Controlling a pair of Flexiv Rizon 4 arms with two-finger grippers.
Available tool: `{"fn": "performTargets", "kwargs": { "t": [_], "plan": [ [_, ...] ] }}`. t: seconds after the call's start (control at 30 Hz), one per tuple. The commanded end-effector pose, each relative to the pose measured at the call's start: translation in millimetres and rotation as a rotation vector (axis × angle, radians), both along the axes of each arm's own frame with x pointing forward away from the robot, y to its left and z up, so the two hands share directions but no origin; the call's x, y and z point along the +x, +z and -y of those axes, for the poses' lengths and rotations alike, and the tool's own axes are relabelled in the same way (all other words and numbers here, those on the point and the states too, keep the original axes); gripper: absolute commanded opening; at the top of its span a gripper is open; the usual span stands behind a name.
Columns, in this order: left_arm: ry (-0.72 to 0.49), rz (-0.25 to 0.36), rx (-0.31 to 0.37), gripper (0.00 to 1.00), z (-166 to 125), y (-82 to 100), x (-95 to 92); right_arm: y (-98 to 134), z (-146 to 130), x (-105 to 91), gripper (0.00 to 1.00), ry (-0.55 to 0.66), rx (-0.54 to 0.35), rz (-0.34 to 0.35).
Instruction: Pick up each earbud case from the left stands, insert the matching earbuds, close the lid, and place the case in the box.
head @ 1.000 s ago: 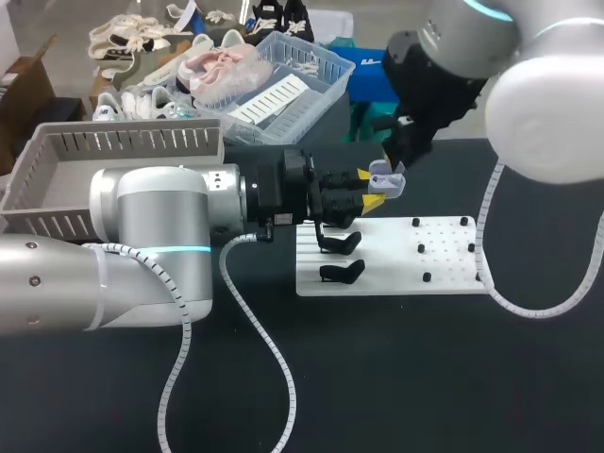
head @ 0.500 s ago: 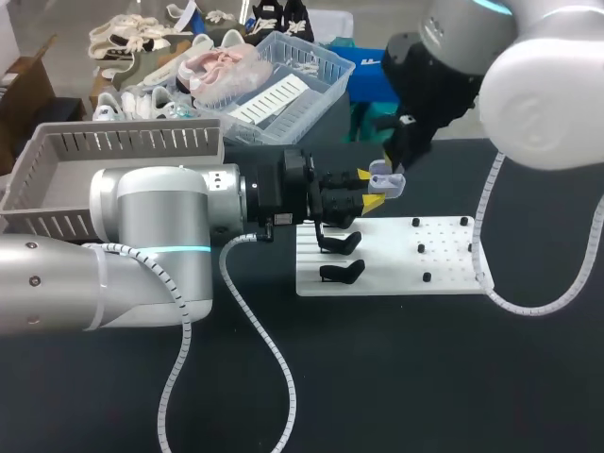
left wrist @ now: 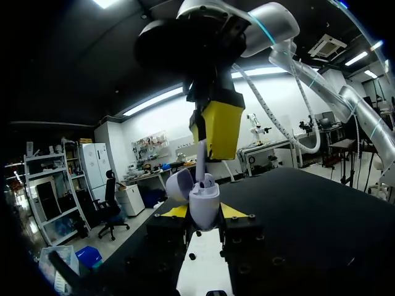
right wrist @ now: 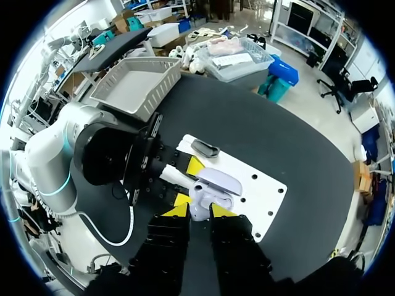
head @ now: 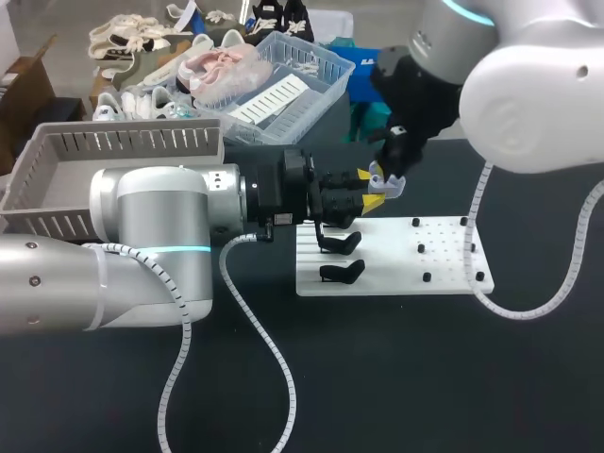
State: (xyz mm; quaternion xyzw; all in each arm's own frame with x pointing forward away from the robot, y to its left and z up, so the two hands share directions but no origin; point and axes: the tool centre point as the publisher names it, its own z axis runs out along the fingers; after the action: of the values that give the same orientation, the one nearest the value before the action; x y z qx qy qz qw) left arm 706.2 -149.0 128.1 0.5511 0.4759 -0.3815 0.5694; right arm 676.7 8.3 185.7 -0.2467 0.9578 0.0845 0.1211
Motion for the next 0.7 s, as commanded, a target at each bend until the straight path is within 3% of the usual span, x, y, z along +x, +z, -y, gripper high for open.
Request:
{"fn": "performTargets", "kwargs": {
  "t": [0.03,0.7],
  "plan": [
    [0.004,0.002,-0.001,0.00,0.7,-0.6,-0.2,-0.6,-4.6,3.8,0.00,0.011,-0.008,-0.013],
    [0.004,0.002,-0.001,0.00,0.7,-0.6,-0.2,-3.4,-6.1,5.5,0.00,0.021,-0.011,-0.017]
  ]
}}
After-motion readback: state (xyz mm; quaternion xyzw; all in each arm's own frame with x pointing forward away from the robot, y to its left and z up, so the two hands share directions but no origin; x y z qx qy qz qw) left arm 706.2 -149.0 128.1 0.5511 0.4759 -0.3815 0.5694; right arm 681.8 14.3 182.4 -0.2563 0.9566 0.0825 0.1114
